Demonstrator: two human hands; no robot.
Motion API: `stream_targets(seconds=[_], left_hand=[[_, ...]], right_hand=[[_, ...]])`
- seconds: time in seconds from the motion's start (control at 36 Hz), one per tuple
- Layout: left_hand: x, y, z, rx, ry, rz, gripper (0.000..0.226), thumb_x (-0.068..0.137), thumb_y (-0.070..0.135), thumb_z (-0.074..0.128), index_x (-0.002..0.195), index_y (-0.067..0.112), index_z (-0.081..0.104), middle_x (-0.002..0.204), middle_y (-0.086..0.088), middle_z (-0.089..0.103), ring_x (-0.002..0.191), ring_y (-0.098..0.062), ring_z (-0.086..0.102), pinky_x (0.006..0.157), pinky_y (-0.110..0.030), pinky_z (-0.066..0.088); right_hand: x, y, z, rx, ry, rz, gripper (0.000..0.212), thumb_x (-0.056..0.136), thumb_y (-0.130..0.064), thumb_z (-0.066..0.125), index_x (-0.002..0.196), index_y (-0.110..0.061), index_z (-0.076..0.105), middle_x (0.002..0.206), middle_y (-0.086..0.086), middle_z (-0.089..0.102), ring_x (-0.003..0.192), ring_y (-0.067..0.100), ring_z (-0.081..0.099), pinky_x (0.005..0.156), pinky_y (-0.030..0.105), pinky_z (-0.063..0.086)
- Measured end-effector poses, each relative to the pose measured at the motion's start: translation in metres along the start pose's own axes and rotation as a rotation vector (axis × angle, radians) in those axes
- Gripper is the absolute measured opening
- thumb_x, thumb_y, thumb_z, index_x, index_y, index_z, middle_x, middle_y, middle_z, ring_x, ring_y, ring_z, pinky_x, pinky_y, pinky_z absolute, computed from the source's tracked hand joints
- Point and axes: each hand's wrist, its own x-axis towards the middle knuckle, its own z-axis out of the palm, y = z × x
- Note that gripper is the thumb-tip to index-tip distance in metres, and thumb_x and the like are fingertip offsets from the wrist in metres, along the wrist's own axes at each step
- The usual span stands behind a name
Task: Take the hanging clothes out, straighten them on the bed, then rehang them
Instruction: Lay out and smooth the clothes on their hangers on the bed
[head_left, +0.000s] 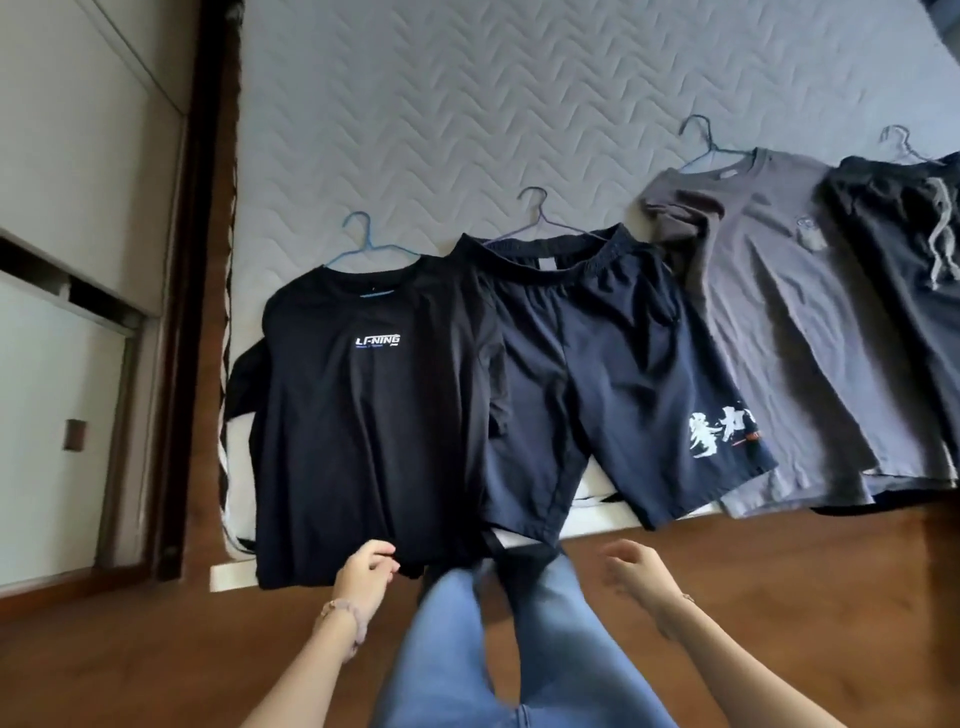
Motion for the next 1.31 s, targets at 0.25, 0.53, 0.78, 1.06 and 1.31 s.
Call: stream_targets(seconds=[0.25,0.53,0.78,1.06,1.31], left_hand=[[0.071,-0.058,-0.064,0.096,0.279,-0.111,0.047,0.086,0.008,0.060,0.130,0.002,0.047,0.133,-0.019,0.049,0.116,-0.038,0.051,0.096,-0.043,0.044],[0.159,-0.102,-0.119,0.130,0.296,-0.142,0.050,0.081,0.023,0.066,0.124,0.004,0.052,0.126,-0.021,0.053,0.109,-0.040,0.055,0.095,-0.049,0.047],[0.168,-0.091,-0.118,0.133,0.210,-0.036,0.034,0.090,0.031,0.055,0.109,0.003,0.053,0.105,-0.015,0.062,0.094,-0.035,0.059,0.081,-0.042,0.049],[0.153,-0.120,-0.151,-0.147,0.222,-0.019,0.029,0.096,0.022,0.047,0.114,0.000,0.053,0.124,-0.018,0.058,0.114,-0.034,0.054,0.084,-0.036,0.041],[0.142,-0.137,-0.188,-0.175,0.090,-0.010,0.020,0.093,0.021,0.056,0.108,0.010,0.062,0.100,-0.002,0.065,0.097,-0.022,0.060,0.083,-0.034,0.044]], right_hand=[[0.042,-0.065,0.099,-0.040,-0.009,-0.121,0.034,0.098,-0.007,0.054,0.132,-0.007,0.061,0.110,0.003,0.063,0.084,0.012,0.060,0.074,0.022,0.046],[0.095,-0.113,0.164,0.008,0.084,-0.138,0.054,0.096,-0.012,0.061,0.147,-0.012,0.046,0.133,0.007,0.061,0.119,0.022,0.060,0.102,0.034,0.047],[0.111,-0.124,0.174,-0.172,0.362,-0.224,0.036,0.094,-0.022,0.065,0.066,-0.019,0.044,0.092,0.007,0.050,0.087,0.023,0.047,0.075,0.029,0.033],[0.087,-0.122,0.186,0.006,0.264,-0.230,0.017,0.103,-0.024,0.052,0.105,-0.007,0.049,0.087,-0.002,0.054,0.093,0.019,0.051,0.079,0.031,0.036],[0.091,-0.091,0.191,-0.121,-0.042,-0.035,0.024,0.097,-0.005,0.061,0.118,0.006,0.065,0.103,0.012,0.067,0.099,0.024,0.063,0.092,0.040,0.052]])
